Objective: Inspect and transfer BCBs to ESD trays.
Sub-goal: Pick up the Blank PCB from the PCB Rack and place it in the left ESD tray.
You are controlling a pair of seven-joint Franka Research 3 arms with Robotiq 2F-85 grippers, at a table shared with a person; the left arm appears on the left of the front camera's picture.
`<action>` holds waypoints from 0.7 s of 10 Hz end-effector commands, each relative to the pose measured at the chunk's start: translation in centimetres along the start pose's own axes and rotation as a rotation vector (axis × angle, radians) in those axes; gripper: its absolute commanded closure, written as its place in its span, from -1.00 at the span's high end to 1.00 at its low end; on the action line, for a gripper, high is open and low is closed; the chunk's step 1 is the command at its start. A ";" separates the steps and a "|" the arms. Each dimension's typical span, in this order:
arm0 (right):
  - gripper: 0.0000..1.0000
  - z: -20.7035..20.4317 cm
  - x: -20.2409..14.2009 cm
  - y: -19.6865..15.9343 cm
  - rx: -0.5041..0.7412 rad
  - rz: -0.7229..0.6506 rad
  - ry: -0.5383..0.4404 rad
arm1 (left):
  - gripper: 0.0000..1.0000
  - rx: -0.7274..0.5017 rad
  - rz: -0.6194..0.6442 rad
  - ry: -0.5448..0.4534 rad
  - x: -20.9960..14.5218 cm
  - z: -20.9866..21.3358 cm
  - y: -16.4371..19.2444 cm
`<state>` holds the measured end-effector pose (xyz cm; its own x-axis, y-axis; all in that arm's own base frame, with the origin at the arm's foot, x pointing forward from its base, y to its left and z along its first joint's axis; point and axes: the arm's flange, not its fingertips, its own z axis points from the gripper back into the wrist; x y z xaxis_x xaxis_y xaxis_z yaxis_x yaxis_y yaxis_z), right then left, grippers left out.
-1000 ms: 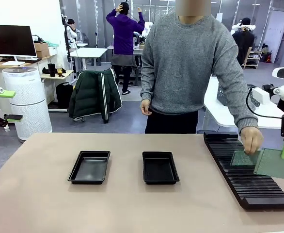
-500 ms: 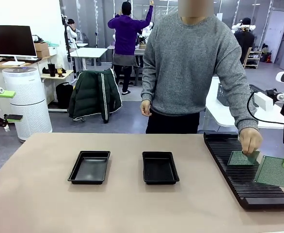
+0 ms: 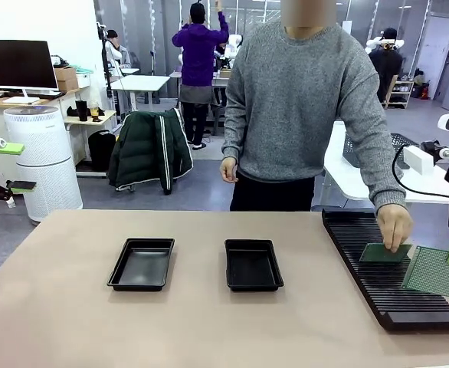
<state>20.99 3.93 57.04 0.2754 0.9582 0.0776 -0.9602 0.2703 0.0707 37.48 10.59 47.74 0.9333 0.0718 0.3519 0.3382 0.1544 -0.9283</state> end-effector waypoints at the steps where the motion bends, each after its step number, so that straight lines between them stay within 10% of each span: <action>1: -0.96 0.2 -0.2 0.1 0.005 -0.031 0.002 | 1.00 -0.002 -0.002 -0.002 0.0 0.1 -0.1; 7: -0.96 0.0 -0.1 0.0 0.000 -0.002 -0.002 | 1.00 -0.002 -0.002 -0.002 0.0 0.1 -0.1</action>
<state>21.03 3.85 57.11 0.2741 0.9581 0.0835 -0.9606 0.2684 0.0727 37.48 10.59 47.74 0.9333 0.0718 0.3520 0.3382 0.1544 -0.9283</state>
